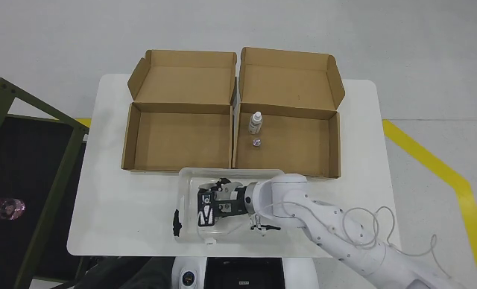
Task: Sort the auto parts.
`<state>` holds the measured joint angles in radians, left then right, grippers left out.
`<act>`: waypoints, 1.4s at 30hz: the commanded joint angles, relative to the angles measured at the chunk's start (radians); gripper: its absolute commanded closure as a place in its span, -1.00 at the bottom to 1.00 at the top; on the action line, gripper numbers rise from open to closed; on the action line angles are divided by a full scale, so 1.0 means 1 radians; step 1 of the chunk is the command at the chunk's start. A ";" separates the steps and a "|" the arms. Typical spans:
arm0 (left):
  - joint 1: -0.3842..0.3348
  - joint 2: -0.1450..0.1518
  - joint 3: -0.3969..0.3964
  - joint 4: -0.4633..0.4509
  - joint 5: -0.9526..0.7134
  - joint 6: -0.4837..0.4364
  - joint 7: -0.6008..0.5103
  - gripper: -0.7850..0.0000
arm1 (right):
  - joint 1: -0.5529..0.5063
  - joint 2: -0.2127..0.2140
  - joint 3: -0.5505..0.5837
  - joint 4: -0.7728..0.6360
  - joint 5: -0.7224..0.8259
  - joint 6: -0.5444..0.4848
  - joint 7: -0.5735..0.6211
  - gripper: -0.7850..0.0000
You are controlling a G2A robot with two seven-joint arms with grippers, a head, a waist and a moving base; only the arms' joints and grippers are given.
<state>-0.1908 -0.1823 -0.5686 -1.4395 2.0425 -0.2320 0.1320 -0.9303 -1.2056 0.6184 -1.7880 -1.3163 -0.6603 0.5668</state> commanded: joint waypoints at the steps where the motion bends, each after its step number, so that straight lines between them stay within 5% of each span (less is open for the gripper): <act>1: 0.000 0.000 0.000 0.000 0.000 0.000 0.000 -1.00 | 0.003 -0.003 -0.003 0.007 -0.003 0.000 0.000 0.10; 26: 0.000 0.000 0.000 0.000 0.000 0.000 0.000 -1.00 | 0.058 -0.058 -0.058 0.147 -0.037 0.009 -0.014 -0.04; 30: 0.000 0.000 0.000 0.000 0.000 0.000 0.000 -1.00 | 0.071 -0.070 -0.067 0.171 -0.029 0.006 -0.016 -0.24; 33: 0.000 0.000 0.000 0.000 0.000 0.000 0.000 -1.00 | 0.076 -0.076 -0.070 0.182 -0.026 0.003 -0.017 -0.19; 42: 0.000 0.000 0.000 0.000 0.000 0.000 0.000 -1.00 | 0.086 -0.091 -0.072 0.210 -0.011 -0.017 -0.030 0.40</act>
<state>-0.1908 -0.1823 -0.5686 -1.4395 2.0425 -0.2320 0.1320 -0.8451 -1.2955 0.5463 -1.5795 -1.3287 -0.6752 0.5385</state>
